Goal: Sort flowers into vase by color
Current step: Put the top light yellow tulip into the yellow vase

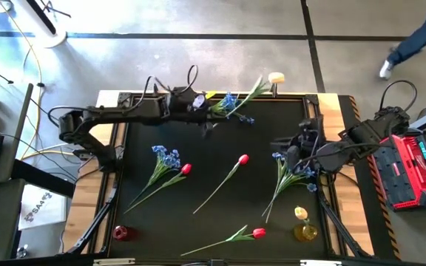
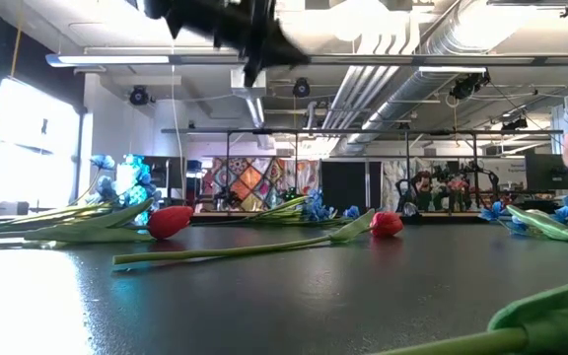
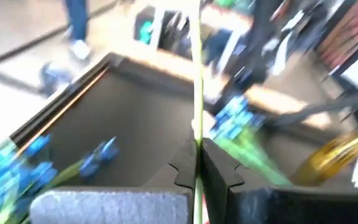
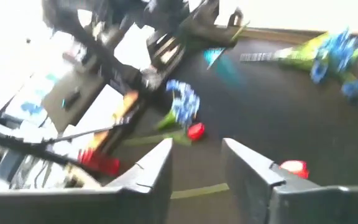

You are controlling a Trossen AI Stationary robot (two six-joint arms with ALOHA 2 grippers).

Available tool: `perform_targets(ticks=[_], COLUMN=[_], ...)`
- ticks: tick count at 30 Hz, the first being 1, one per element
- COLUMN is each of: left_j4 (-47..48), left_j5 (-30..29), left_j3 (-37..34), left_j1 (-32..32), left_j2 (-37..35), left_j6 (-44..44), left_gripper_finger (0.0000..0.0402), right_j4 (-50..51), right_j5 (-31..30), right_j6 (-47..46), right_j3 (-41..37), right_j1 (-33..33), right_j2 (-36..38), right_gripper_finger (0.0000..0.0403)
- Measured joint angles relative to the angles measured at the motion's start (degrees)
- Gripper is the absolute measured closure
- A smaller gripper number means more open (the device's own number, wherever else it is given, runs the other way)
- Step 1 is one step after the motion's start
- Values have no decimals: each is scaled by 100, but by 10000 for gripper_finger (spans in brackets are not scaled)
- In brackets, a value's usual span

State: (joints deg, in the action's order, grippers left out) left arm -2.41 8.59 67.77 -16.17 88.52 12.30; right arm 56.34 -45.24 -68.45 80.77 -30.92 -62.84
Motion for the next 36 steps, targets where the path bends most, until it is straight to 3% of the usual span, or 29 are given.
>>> perform_targets(ticks=[7, 11, 20, 31, 36], left_j4=[-1265, -1509, -1858, -1939, -1942], left_j5=[-9, -16, 21, 264, 268], left_j3=[0, 0, 0, 0, 0], left_j1=[478, 602, 866, 918, 915], left_j2=[13, 34, 78, 95, 95], left_j6=[412, 564, 516, 282, 250], left_gripper_finger=[401, 401, 401, 401, 401], right_j4=[-202, -640, -2114, -2495, -2536], right_j5=[-1825, -1979, -1131, 91, 419], right_j6=[265, 807, 2772, 3040, 3129], right_j3=[0, 0, 0, 0, 0], right_j1=[-114, -45, 800, 1707, 1909], right_j2=[-34, -50, -216, -360, -360], right_gripper_finger=[188, 175, 197, 205, 253])
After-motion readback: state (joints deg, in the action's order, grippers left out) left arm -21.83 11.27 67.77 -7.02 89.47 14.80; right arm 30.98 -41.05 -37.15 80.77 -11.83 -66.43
